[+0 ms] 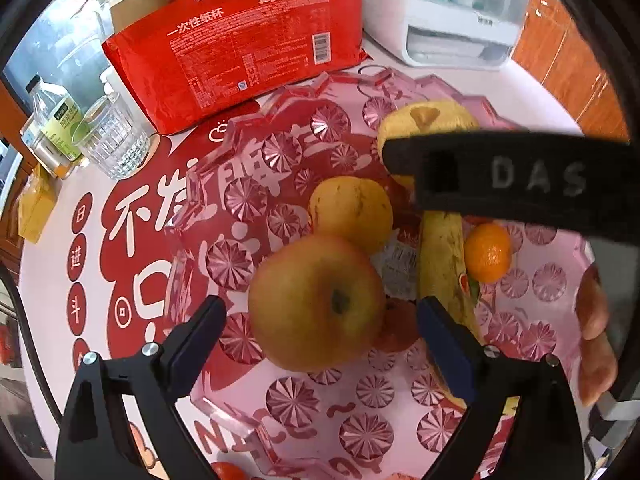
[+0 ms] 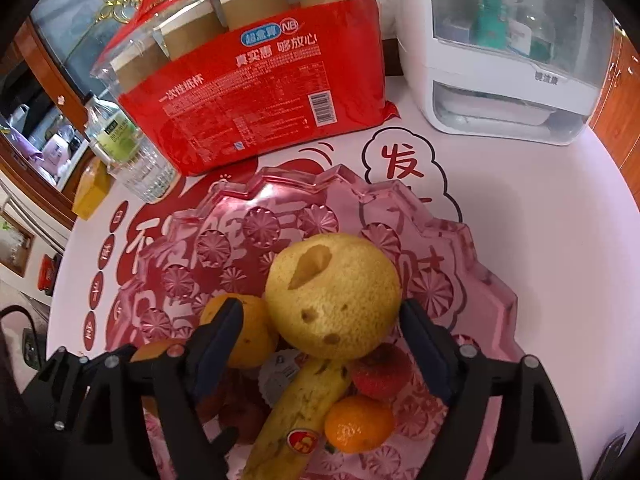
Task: Organize fruits
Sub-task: 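Open both tools to set the pear and apple into the bowl, then withdraw both tools toward the small orange and cherry tomato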
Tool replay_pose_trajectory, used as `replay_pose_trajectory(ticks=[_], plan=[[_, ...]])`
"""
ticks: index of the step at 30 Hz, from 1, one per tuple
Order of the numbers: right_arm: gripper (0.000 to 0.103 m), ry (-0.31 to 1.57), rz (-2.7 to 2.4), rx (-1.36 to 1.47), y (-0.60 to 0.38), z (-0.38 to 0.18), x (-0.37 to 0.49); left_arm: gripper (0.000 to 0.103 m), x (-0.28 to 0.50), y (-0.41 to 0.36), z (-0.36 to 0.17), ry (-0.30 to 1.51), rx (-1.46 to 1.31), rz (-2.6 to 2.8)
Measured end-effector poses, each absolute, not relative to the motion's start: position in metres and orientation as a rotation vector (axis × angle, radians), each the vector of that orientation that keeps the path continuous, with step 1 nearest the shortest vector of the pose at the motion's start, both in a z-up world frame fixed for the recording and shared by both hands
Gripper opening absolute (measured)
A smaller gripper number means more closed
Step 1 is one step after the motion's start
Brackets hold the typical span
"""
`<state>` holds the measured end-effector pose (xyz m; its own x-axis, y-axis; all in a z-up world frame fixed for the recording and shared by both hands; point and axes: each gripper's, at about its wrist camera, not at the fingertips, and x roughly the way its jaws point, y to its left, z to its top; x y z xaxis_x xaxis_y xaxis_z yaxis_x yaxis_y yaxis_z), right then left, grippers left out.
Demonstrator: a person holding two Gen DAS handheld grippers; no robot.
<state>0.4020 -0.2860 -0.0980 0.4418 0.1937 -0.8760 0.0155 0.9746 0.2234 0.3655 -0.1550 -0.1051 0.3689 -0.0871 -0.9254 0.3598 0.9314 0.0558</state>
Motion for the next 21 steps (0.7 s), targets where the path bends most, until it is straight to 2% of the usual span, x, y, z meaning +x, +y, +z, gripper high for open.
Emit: replay_pose_trajectory(ticks=[5, 12, 21], plan=[[0.083, 1.087, 0.142, 0.219, -0.284, -0.087, 0.392, 0.096, 0.355, -0.158, -0.101, 1.152, 0.289, -0.305], [0.084, 1.033, 0.132, 0.190, -0.282, -0.067, 0.368, 0.103, 0.334, -0.151, -0.084, 1.128, 0.275, -0.315], [0.084, 0.960, 0.115, 0.169, -0.280, -0.030, 0.315, 0.103, 0.285, -0.125, -0.048, 1.094, 0.214, -0.326]])
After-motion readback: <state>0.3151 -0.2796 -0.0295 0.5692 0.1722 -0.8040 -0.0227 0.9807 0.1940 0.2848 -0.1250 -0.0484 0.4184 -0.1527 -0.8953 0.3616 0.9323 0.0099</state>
